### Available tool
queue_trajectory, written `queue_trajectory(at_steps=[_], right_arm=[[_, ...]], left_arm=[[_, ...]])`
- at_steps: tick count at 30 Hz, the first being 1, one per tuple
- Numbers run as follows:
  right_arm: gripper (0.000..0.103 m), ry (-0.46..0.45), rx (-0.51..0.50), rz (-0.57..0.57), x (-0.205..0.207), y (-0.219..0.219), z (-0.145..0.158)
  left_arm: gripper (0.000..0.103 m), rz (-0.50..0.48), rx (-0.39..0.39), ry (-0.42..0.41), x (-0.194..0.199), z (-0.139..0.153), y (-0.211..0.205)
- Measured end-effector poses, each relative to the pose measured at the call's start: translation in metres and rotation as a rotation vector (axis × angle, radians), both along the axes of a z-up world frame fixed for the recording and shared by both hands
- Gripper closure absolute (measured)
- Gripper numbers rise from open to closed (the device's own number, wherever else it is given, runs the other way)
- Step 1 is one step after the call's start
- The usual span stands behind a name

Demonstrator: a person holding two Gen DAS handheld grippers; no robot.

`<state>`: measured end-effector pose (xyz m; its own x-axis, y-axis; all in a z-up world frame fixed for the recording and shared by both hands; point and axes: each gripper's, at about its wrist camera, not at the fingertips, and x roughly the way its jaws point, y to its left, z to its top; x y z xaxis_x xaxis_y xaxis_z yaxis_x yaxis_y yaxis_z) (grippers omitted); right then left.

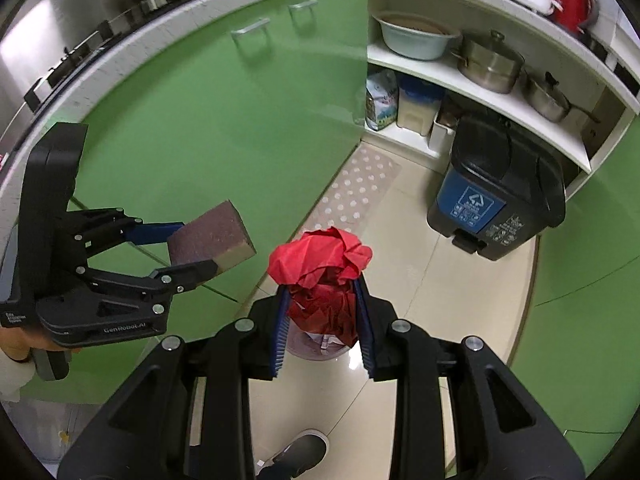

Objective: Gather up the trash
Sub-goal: 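Open the left gripper to drop the sponge while the right gripper drops the red tissue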

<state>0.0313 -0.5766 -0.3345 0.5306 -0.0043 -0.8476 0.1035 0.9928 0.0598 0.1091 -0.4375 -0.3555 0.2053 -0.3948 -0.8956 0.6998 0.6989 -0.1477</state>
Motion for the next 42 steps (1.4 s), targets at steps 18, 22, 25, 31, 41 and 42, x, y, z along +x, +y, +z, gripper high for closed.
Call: queue_trajectory(at_steps=[18, 22, 25, 31, 41, 42], right_arm=[[0.074, 0.024, 0.033, -0.012, 0.003, -0.021, -0.033], [0.074, 0.027, 0.034, 0.000, 0.006, -0.018, -0.033], [0.074, 0.033, 0.038, 0.014, 0.010, -0.014, -0.034], [0.074, 0.040, 0.048, 0.039, 0.025, -0.004, -0.038], [0.009, 0.063, 0.057, 0.041, 0.039, -0.001, -0.047], [0.007, 0.069, 0.061, 0.037, 0.040, -0.001, -0.049]], left_arm=[[0.005, 0.023, 0.006, -0.013, 0.009, -0.017, -0.009], [0.005, 0.038, 0.006, -0.022, 0.012, -0.013, -0.004], [0.005, 0.058, -0.001, -0.027, 0.016, -0.008, 0.003], [0.005, 0.080, -0.007, -0.032, 0.025, -0.007, 0.014], [0.005, 0.103, -0.010, -0.019, 0.036, -0.012, 0.023], [0.005, 0.101, -0.007, -0.018, 0.036, -0.014, 0.024]])
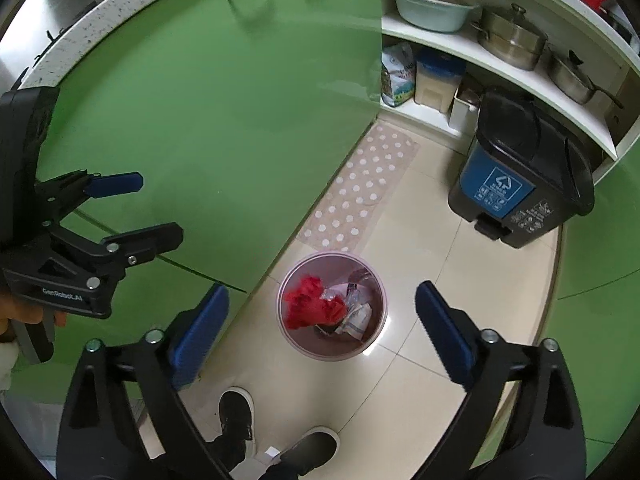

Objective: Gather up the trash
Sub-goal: 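Open the left gripper to drop the sponge while the right gripper drops the red tissue, then move both empty grippers back toward the counter mat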

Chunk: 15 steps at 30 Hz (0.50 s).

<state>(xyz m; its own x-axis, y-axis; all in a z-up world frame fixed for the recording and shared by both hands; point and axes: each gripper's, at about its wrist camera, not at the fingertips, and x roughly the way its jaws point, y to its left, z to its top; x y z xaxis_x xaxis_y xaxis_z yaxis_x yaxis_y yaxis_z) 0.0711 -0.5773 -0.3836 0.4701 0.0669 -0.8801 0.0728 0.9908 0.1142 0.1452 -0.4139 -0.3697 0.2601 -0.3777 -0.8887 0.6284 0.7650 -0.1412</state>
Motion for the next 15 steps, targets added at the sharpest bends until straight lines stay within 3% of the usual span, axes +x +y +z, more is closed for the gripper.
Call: queue_trajectory(at_steps=[9, 15], right_arm=[[0.005, 0.017, -0.008, -0.036, -0.009, -0.004, 0.000], [0.005, 0.021, -0.012, -0.055, -0.024, -0.004, 0.022]], left_arm=[[0.005, -0.021, 0.009, 0.012, -0.007, 0.001, 0.001], [0.005, -0.036, -0.001, 0.015, -0.024, 0.025, 0.003]])
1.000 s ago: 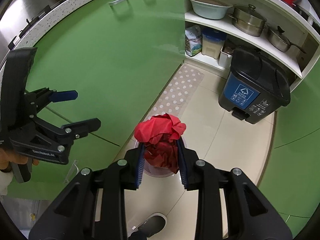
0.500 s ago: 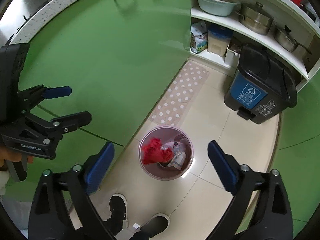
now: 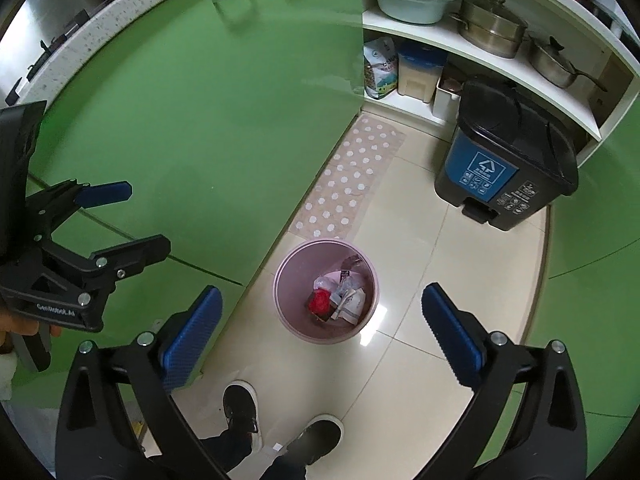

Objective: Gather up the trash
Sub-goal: 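Move both empty grippers back toward the counter mat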

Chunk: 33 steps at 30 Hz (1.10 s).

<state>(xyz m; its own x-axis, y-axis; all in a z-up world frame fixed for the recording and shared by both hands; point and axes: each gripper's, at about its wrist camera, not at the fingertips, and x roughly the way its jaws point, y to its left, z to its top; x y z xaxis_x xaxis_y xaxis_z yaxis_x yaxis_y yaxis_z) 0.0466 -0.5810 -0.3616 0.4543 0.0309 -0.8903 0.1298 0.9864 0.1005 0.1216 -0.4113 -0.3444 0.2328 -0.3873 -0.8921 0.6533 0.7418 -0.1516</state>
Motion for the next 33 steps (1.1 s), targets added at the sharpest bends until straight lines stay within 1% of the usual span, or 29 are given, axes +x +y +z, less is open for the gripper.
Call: queue_trajectory(at_steps=[3, 6, 7, 10, 11, 13, 14, 15, 16, 18, 20, 23, 27, 32, 33], right_arm=[[0.005, 0.001, -0.010, -0.012, -0.012, 0.004, 0.027], [0.005, 0.010, -0.019, -0.016, -0.027, 0.009, 0.061], [0.005, 0.013, -0.024, -0.012, -0.033, 0.013, 0.077], [0.005, 0.018, -0.029, 0.000, -0.047, 0.022, 0.113], [0.005, 0.015, -0.030, 0.007, -0.053, 0.027, 0.130], [0.004, 0.007, -0.032, 0.018, -0.061, 0.033, 0.152], [0.004, 0.000, -0.035, 0.031, -0.066, 0.040, 0.169], [0.004, -0.006, -0.037, 0.041, -0.068, 0.045, 0.181], [0.004, -0.018, -0.039, 0.059, -0.071, 0.053, 0.197], [0.004, -0.039, -0.041, 0.089, -0.073, 0.065, 0.220], [0.004, -0.065, -0.038, 0.130, -0.073, 0.084, 0.245], [0.004, -0.101, -0.030, 0.216, -0.067, 0.120, 0.274], [0.004, -0.135, -0.012, 0.334, -0.051, 0.173, 0.296], [0.004, -0.171, 0.021, 0.453, -0.028, 0.238, 0.314], [0.004, -0.174, 0.024, 0.473, -0.025, 0.250, 0.317]], left_arm=[[0.005, -0.002, -0.018, -0.003, -0.013, 0.028, 0.003], [0.005, 0.003, -0.036, -0.006, -0.029, 0.065, 0.008], [0.005, 0.004, -0.040, -0.008, -0.034, 0.074, 0.010], [0.005, 0.022, -0.054, -0.019, -0.050, 0.117, 0.021], [0.005, 0.027, -0.056, -0.022, -0.054, 0.127, 0.024], [0.005, 0.048, -0.059, -0.035, -0.062, 0.155, 0.037], [0.005, 0.066, -0.061, -0.042, -0.067, 0.171, 0.047], [0.005, 0.079, -0.062, -0.047, -0.069, 0.180, 0.053], [0.005, 0.100, -0.063, -0.054, -0.073, 0.194, 0.063], [0.005, 0.144, -0.066, -0.074, -0.079, 0.220, 0.085], [0.005, 0.184, -0.064, -0.091, -0.081, 0.236, 0.105], [0.005, 0.260, -0.059, -0.122, -0.085, 0.261, 0.142], [0.005, 0.378, -0.049, -0.167, -0.088, 0.287, 0.200], [0.005, 0.491, -0.027, -0.198, -0.089, 0.305, 0.269], [0.005, 0.525, -0.023, -0.207, -0.090, 0.310, 0.289]])
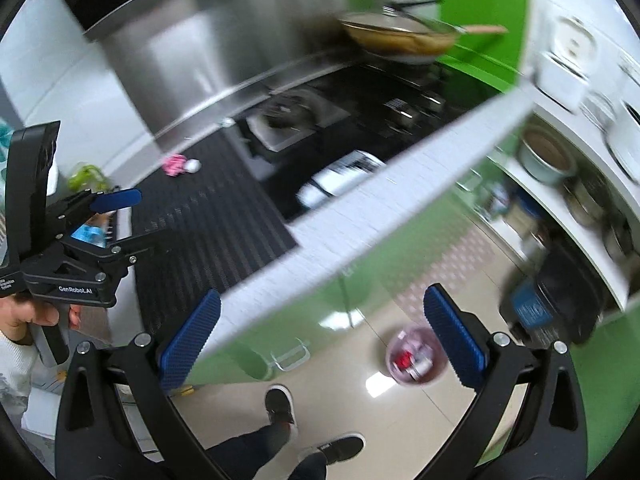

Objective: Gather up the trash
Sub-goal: 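Move both empty grippers back toward the counter mat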

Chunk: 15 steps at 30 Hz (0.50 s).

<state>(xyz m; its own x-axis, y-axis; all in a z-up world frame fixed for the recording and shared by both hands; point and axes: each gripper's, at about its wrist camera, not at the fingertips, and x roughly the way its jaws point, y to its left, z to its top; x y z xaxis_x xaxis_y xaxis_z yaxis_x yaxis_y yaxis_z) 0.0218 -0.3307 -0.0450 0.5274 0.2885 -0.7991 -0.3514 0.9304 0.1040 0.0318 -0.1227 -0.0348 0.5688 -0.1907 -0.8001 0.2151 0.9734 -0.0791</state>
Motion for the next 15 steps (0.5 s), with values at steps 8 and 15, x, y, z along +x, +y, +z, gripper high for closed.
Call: queue_trajectory(at_steps=[8, 15], right_arm=[[0.004, -0.022, -0.002, 0.149, 0.036, 0.098, 0.008], [0.004, -0.017, -0.044, 0.302, 0.079, 0.170, -0.003]], left_arm=[[0.005, 0.146, 0.019, -0.019, 0.006, 0.008, 0.102], [0.005, 0.286, 0.024, -0.015, 0.028, -0.006, 0.159]])
